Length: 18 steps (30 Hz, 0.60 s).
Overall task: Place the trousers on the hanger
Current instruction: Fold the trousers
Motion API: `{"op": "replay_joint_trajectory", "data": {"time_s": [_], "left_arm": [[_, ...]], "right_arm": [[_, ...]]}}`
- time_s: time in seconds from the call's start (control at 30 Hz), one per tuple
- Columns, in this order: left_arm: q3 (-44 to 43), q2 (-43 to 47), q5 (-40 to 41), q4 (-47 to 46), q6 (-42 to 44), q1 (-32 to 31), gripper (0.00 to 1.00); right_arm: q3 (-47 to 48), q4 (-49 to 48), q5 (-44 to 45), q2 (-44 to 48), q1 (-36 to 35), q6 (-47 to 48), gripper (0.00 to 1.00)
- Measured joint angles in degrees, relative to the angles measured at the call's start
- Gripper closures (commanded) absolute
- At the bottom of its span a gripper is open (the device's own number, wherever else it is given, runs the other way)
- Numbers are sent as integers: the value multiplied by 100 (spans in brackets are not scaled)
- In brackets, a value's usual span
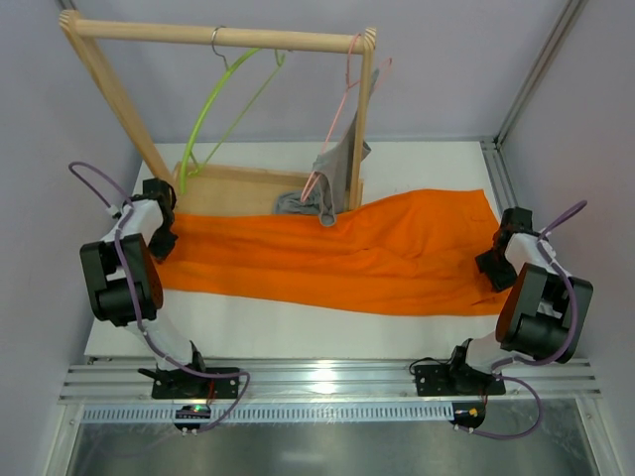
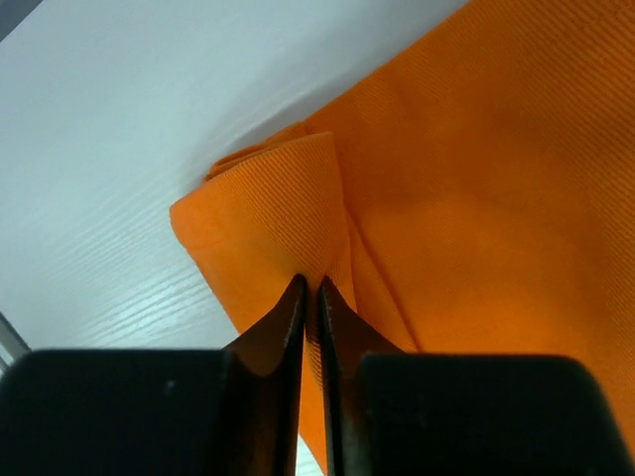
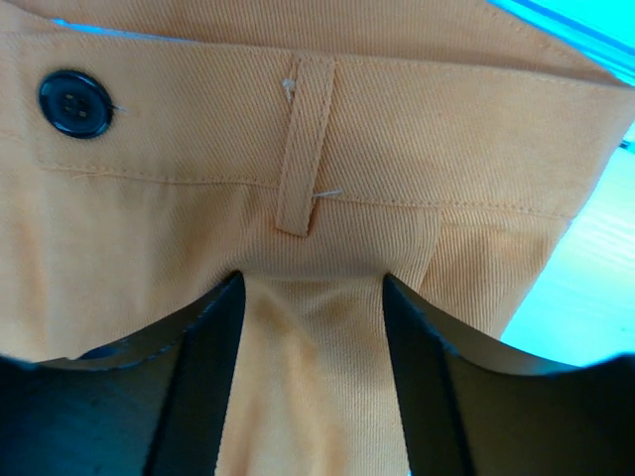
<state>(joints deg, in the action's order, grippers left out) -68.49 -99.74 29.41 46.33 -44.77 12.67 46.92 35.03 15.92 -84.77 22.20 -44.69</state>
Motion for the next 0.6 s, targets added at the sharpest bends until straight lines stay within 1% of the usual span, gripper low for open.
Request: {"op": "replay_joint_trajectory", "data": {"time_s": [0.03,0.13,0.2,0.23,0.27,0.43,0.5,0.53,0.6], "left_arm": [[11,-39,-7,-61,-15,2,77],[138,-24,-66,-254,-42,13,54],[293,55,-138,-380,-107,17,48],[372,122,-175,-411,-127,20,35],[452,227,-219,-415,-127,20,32],[557,1021,-321,-433,-188,22,30],[577,1392,-339,-437,-177,22,30],[603,1609,-343,-455,-168,26,30],[713,1976,-358,-479,-164,70,30]], "right_arm": [[48,83,24,48,0,-26,35],[153,345,164,372,7,-81,35],[168,455,267,651,28,-96,36],[162,501,304,789,59,-96,37],[133,498,326,901,101,-94,38],[-205,496,422,1165,520,22,41],[-363,481,402,1176,887,142,44],[-431,466,400,1178,1071,184,47],[-542,426,382,1178,1364,271,49]]}}
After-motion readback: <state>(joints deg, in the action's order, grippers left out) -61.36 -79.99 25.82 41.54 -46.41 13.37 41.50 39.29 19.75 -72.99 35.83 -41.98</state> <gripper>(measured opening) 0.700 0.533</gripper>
